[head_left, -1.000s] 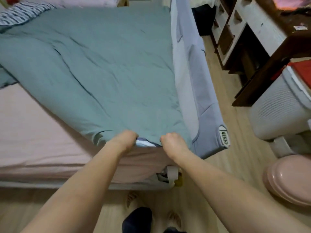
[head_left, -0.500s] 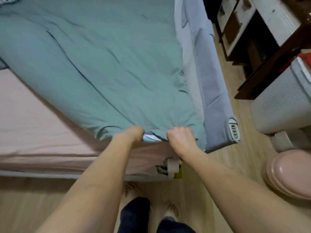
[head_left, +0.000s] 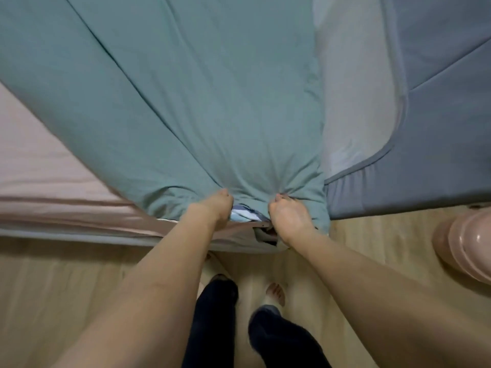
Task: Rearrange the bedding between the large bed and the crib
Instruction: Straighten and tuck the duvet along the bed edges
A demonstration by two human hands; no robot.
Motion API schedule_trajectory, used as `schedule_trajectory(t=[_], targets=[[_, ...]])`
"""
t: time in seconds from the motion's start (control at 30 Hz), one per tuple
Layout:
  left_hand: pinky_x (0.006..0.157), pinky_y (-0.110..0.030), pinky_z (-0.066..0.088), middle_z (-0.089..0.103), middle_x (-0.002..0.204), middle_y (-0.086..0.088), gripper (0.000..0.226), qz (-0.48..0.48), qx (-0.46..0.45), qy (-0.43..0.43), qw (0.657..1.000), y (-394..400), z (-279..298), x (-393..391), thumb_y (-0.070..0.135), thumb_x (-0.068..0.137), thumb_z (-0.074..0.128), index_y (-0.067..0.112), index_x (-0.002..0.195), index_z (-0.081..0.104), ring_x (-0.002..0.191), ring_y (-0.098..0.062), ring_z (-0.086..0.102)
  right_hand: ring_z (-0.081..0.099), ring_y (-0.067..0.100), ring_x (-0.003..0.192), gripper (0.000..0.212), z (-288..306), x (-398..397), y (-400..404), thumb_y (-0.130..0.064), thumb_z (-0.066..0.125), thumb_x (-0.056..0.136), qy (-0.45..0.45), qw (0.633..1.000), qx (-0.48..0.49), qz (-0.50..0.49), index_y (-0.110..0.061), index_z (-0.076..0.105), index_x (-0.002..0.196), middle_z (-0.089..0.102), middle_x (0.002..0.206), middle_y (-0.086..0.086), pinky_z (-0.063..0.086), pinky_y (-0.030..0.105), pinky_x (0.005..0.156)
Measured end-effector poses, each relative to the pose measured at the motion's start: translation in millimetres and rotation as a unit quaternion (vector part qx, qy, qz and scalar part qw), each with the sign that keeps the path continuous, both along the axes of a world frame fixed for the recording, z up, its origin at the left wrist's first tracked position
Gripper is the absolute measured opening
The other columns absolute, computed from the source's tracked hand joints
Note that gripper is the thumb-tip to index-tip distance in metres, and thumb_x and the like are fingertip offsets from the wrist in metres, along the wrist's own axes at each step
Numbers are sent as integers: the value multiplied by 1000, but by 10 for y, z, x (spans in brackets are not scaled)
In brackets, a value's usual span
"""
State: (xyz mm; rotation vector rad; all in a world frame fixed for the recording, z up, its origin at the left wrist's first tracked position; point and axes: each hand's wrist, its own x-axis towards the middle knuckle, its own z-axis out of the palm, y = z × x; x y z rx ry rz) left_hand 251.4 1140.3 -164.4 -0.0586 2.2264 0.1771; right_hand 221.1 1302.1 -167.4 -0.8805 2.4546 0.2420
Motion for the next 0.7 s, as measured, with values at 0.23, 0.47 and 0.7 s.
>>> schedule_trajectory(t=[0.23,0.47,0.7], targets=[[102,-44,43,49,135,-12,49,40,108,-110,987,-115,148,149,12,85,51,13,133,46,125,-30,48,55,33,115,39,304,-163,5,-24,54,89,-194,976,91,-28,-3,55,123,56,129,18,47,34,90],[95,-31,44,65,116,-20,29,510,130,213,823,-1284,1315,363,10,93,51,-2,116,64,111,-31,60,58,33,113,35,1401,-300,-826,-15,49,86,-155,985,-66,-50,-5,62,116,63,120,18,48,34,94],[84,-34,43,49,114,-9,43,748,207,185,602,-2250,1184,649,37,100,41,6,128,49,102,-27,49,53,33,118,43,1416,-38,-2242,-32,50,92,-142,978,-150,15,-12,47,131,57,128,16,45,37,95]])
